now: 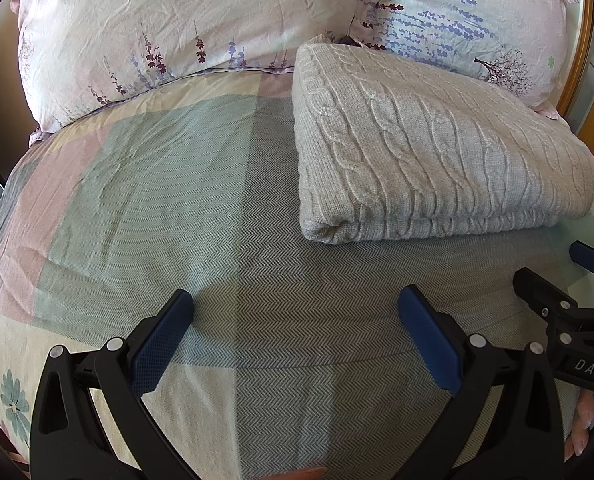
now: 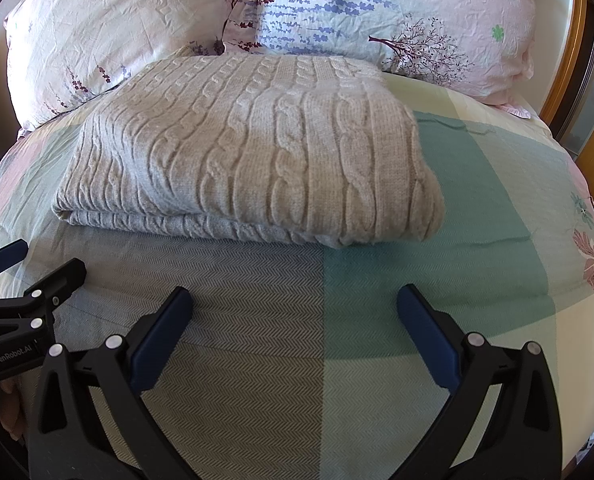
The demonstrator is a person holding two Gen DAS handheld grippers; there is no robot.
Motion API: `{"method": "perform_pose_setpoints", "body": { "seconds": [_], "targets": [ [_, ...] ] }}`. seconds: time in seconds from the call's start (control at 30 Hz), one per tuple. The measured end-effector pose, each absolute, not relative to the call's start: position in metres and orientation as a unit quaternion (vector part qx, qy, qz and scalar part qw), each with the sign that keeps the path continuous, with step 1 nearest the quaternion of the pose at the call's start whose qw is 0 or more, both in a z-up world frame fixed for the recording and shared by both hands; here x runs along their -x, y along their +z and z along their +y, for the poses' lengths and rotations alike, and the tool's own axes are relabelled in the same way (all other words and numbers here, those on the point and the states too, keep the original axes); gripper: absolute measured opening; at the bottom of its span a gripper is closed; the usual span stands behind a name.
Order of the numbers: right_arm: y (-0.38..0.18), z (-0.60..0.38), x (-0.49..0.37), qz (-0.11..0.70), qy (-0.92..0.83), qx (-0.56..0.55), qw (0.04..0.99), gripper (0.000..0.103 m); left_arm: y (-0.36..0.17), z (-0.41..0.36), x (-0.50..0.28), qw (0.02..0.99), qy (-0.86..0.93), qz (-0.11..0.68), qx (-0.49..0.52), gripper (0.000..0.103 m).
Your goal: Fold small clothes
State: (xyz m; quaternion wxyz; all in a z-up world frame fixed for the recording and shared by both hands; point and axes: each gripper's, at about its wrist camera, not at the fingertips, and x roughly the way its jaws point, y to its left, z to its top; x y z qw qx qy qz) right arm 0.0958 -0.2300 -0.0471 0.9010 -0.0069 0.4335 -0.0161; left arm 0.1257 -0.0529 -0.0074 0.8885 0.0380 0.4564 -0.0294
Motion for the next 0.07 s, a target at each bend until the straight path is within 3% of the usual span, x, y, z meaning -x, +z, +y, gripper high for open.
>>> {"method": "perform_pose_setpoints", "body": {
  "seconds": [0.07],
  "targets": [
    [-0.0469, -0.23, -0.0959, 0.434, -0.016, 0.007, 0.901, 0.101, -0.0074, -0.0529, -0.1258, 0.888, -0.029, 0.456, -0.038, 0.102]
  ]
}}
